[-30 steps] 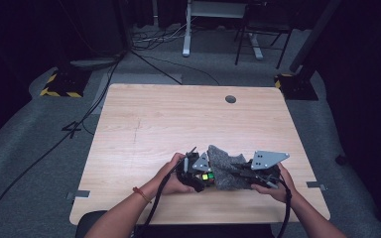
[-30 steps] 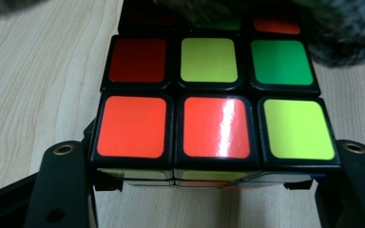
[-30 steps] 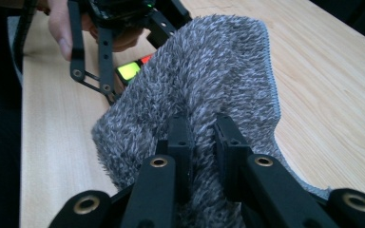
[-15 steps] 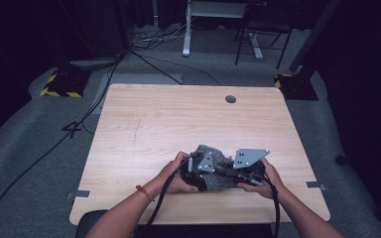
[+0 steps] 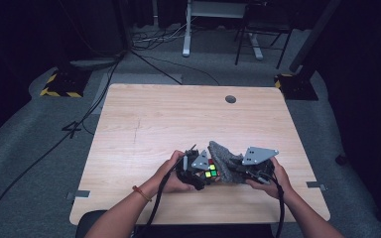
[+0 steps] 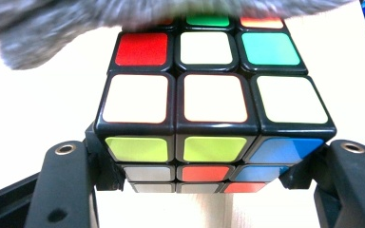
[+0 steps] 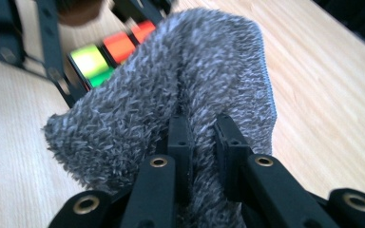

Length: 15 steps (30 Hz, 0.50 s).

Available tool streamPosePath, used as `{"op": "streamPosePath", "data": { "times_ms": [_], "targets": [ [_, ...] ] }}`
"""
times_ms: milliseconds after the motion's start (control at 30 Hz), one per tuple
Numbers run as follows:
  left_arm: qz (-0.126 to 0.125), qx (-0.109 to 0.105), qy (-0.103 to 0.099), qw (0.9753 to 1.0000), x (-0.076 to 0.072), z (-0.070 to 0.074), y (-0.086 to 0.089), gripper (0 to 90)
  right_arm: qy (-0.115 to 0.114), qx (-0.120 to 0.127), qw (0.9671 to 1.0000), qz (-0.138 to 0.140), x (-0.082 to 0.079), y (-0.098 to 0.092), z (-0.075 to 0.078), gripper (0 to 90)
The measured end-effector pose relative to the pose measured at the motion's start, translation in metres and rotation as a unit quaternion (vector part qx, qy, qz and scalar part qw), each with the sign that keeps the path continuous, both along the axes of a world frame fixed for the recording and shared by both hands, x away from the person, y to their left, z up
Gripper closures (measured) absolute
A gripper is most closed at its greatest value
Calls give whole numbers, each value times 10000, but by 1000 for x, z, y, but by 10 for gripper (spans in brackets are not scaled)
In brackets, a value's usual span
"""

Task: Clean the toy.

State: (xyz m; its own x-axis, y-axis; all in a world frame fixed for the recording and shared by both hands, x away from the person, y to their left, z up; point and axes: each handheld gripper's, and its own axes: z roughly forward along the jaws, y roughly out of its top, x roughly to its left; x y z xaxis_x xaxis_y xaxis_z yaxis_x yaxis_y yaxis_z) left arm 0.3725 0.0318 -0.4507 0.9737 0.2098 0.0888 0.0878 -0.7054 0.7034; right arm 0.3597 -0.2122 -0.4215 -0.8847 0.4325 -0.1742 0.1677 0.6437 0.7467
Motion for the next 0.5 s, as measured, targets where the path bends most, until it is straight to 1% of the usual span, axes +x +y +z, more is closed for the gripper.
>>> {"op": "streamPosePath", "data": {
  "times_ms": [33,100,133,167,233,300,333,367,400,500],
  "targets": [
    [-2,-74,0,10000,0,1,2,339,56,21,10000,2,1,-2,-3,794],
    [17,-91,1,10000,1,2,3,339,99,58,9999,27,3,-3,-5,794],
    [25,-152,-13,9999,1,4,4,339,204,164,9997,17,4,-4,-8,794],
    [29,-167,-23,9999,1,6,4,339,249,228,9994,59,5,-4,-9,794],
    [34,-264,0,9996,2,8,6,339,257,266,9992,120,4,-3,-8,794],
    [42,-266,-18,9996,1,9,6,339,252,263,9992,150,3,-2,-8,795],
    [45,-236,-50,9997,0,9,6,339,227,212,9993,183,1,-1,-7,795],
    [32,-187,-87,9998,0,9,5,339,227,212,9993,183,1,-1,-7,795],
    [88,-129,-123,9998,0,8,4,339,146,252,9993,234,-2,-2,-5,795],
    [106,68,-164,9998,-1,5,0,339,53,388,9988,298,-6,-2,3,796]
  ]
}}
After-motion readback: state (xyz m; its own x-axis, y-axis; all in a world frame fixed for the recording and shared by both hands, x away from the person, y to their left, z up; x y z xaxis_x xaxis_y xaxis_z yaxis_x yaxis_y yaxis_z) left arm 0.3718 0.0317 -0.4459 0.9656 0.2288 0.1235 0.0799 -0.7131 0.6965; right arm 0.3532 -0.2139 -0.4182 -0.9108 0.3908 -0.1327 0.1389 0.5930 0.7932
